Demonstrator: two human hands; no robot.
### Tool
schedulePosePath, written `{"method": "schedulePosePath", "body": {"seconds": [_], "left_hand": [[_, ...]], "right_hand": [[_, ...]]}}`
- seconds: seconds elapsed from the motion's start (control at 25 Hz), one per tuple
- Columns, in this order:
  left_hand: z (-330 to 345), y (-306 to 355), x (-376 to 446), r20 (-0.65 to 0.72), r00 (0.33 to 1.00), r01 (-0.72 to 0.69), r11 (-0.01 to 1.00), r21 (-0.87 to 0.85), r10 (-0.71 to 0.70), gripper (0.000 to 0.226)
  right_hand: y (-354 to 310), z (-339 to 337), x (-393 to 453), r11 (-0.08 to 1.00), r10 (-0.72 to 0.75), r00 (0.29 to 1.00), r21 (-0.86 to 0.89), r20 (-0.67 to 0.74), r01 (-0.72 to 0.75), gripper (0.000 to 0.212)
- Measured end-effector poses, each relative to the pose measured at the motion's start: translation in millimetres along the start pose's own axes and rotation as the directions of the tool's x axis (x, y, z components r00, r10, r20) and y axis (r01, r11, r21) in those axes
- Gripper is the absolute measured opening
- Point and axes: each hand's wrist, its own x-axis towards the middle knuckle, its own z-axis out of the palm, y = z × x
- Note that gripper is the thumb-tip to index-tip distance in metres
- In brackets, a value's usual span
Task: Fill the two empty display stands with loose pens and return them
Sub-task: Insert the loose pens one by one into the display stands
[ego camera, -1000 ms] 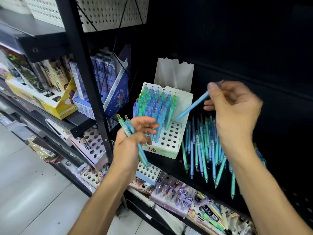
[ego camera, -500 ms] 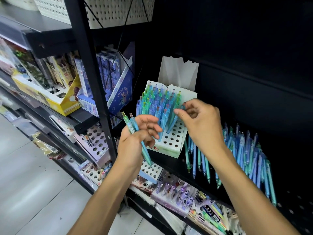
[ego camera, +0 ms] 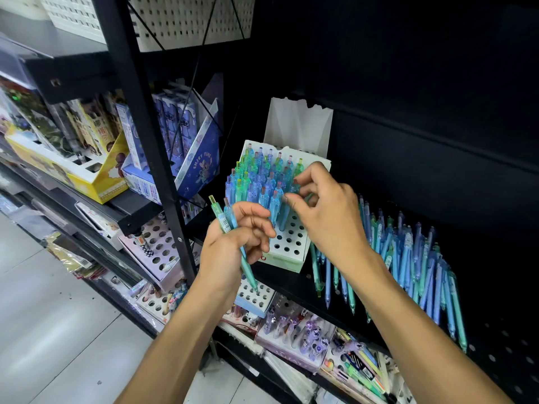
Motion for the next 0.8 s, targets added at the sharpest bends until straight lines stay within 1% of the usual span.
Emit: {"method": "schedulePosePath", "body": {"seconds": [0.12,0.16,0.2,0.24,0.28,0.32,0.36,0.4,0.44,0.48,0.52,0.56,0.6,0.64,0.72,0.76,0.8], "left_hand": [[0,2,-1,0.016,1.0,0.01,1.0,0.014,-0.011,0.036],[-1,3,-1,0.031,0.999,0.018,1.0,0.024,-0.019,0.035],[0,4,-2,0.057,0.998,0.03,0.999,0.032,-0.032,0.034],[0,5,-2,0.091,0.995,0.047,0.998,0.035,-0.05,0.031],[2,6,-3,0.126,0.989,0.072,0.997,0.04,-0.076,0.029],[3,7,-5,0.15,0.983,0.101,0.993,0.056,-0.108,0.026],[6,6,-7,0.162,0.977,0.131,0.988,0.078,-0.142,0.024],[9,5,-8,0.172,0.971,0.153,0.984,0.091,-0.167,0.023],[12,3,-10,0.192,0.965,0.161,0.982,0.101,-0.178,0.022],[13,2,-11,0.219,0.96,0.149,0.982,0.12,-0.172,0.021],[13,3,-12,0.246,0.957,0.114,0.981,0.157,-0.151,0.021],[11,4,-11,0.267,0.956,0.065,0.976,0.206,-0.12,0.022],[7,5,-10,0.278,0.957,0.004,0.965,0.261,-0.079,0.025],[2,6,-7,0.25,0.968,-0.05,0.949,0.311,-0.031,0.03],[-9,10,-3,0.076,0.994,-0.102,0.936,0.337,0.081,0.042],[-14,12,-1,-0.012,0.991,-0.122,0.943,0.311,0.133,0.044],[-17,13,2,-0.078,0.982,-0.142,0.948,0.283,0.171,0.044]], "right_hand": [[5,0,-1,0.997,0.042,0.998,-0.066,0.054,-0.039,0.024],[5,-1,-5,0.995,0.03,1.0,-0.098,0.01,-0.028,0.024],[4,-2,-9,0.995,-0.017,0.996,-0.097,-0.089,0.008,0.022],[0,-3,-16,0.994,-0.1,0.975,-0.066,-0.197,0.089,0.019],[-5,-3,-23,0.982,-0.185,0.952,-0.02,-0.243,0.186,0.017],[-10,-2,-29,0.965,-0.242,0.948,0.054,-0.205,0.258,0.019],[-14,0,-35,0.951,-0.255,0.961,0.151,-0.112,0.27,0.023],[-16,1,-39,0.944,-0.221,0.975,0.251,-0.004,0.215,0.024],[-17,1,-40,0.927,-0.169,0.982,0.352,0.085,0.13,0.021],[-17,-1,-40,0.897,-0.119,0.983,0.44,0.141,0.046,0.015],[-17,-5,-38,0.856,-0.072,0.984,0.516,0.16,-0.021,0.01],[-17,-11,-37,0.81,-0.018,0.99,0.583,0.14,-0.067,0.006],[-17,-18,-35,0.762,0.054,0.995,0.641,0.082,-0.094,0.004],[-16,-27,-31,0.72,0.137,0.99,0.688,-0.012,-0.091,0.004],[-10,-43,-23,0.666,0.261,0.944,0.745,-0.204,-0.023,0.005],[-7,-46,-20,0.669,0.282,0.925,0.743,-0.255,0.001,0.007],[-4,-44,-19,0.698,0.284,0.92,0.716,-0.27,-0.005,0.008]]}}
